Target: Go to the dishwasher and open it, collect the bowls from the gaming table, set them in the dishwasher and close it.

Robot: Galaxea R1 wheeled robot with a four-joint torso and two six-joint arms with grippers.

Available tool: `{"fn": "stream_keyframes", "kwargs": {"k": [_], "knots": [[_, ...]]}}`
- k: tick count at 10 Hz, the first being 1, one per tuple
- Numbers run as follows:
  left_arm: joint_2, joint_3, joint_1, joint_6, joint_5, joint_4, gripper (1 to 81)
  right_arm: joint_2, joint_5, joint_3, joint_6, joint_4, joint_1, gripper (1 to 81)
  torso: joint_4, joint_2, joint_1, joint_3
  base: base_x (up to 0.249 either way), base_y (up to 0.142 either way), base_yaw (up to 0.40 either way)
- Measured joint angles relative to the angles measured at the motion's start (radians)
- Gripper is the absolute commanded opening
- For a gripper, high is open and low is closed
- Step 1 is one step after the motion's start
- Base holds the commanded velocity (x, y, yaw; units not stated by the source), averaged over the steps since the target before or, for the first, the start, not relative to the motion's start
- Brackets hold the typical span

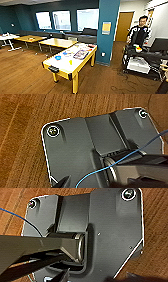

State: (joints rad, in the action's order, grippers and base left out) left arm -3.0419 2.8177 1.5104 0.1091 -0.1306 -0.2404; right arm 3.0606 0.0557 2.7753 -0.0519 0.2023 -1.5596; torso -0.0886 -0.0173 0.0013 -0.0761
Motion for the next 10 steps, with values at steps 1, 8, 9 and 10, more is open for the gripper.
{"fn": "stream_keyframes", "kwargs": {"k": [1, 8, 9, 10], "knots": [[0.0, 0.0, 0.001, 0.0, 0.0, 0.0, 81.1, 0.0, 0.0, 0.0, 0.0, 0.0, 0.0, 81.1, 0.0, 0.0, 0.0, 0.0, 0.113, 0.076, 0.0], [0.0, 0.0, 0.0, 0.0, 0.0, 0.0, 81.1, -0.002, 0.0, 0.0, 0.0, 0.0, 0.0, 81.1, 0.0, 0.0, 0.0, 0.0, 0.113, 0.077, 0.0], [-0.001, 0.0, 0.001, 0.0, 0.0, 0.0, 81.1, -0.002, 0.0, 0.0, 0.0, 0.0, 0.0, 81.1, 0.0, 0.0, 0.0, 0.0, 0.113, 0.084, 0.0], [0.0, 0.0, 0.0, 0.0, 0.0, 0.0, 81.1, -0.002, 0.0, 0.0, 0.0, 0.0, 0.0, 81.1, 0.0, 0.0, 0.0, 0.0, 0.113, 0.086, 0.0]]}}
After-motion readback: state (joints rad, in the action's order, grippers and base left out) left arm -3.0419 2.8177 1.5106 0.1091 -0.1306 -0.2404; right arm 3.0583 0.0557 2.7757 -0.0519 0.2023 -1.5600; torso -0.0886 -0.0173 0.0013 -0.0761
